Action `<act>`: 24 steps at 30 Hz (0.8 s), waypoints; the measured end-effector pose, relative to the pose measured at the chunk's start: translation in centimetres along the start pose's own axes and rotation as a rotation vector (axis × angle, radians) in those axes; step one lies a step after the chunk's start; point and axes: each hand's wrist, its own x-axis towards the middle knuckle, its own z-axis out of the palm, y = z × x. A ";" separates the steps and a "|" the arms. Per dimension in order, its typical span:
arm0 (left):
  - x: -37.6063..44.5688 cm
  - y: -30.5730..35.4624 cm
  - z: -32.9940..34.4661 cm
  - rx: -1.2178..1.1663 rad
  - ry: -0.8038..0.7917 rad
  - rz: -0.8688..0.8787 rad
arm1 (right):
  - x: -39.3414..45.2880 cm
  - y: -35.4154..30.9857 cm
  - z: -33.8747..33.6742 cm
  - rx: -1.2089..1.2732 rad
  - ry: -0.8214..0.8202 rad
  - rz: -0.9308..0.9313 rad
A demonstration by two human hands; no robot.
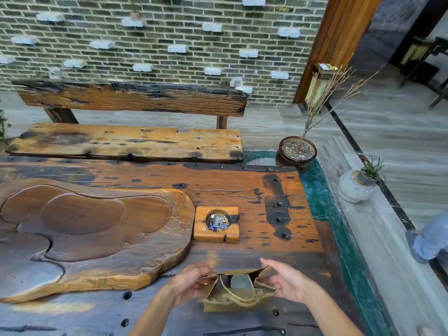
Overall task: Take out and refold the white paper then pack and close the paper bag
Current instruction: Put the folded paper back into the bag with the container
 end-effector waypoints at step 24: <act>3.8 -3.1 -0.4 0.953 0.240 0.297 | 3.1 2.6 2.6 -1.246 0.407 -0.377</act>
